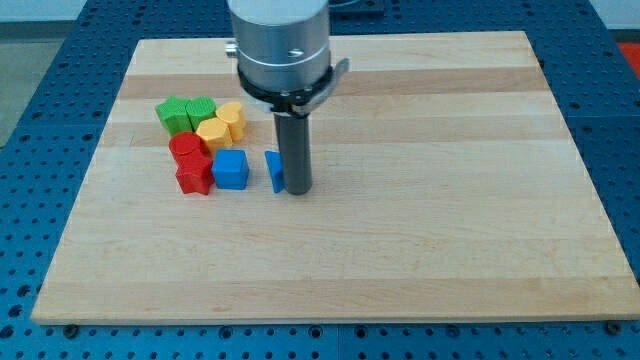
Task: Push the blue triangle into the blue cube
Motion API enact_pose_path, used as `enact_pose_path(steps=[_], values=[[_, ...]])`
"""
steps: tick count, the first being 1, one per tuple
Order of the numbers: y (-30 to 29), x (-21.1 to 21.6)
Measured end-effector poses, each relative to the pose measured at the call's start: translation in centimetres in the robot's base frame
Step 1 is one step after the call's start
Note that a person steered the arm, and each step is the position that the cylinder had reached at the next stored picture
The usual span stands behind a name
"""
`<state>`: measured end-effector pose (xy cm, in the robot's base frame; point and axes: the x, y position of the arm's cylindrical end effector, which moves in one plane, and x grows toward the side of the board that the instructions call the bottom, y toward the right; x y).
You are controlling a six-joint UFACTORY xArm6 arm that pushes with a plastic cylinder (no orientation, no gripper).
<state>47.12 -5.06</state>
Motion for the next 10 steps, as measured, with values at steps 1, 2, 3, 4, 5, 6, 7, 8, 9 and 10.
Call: enact_pose_path(steps=[1,2,3,4,5,6,7,8,9,10], values=[[-1.6,-0.1],[-2.6,-0.1],[0.8,-0.3],[3.1,-2.7],[2.4,-5.1],[2.0,-5.3],[1.1,-4.5],[-0.4,-4.4],[-1.7,-4.4],[-3.2,-4.3]])
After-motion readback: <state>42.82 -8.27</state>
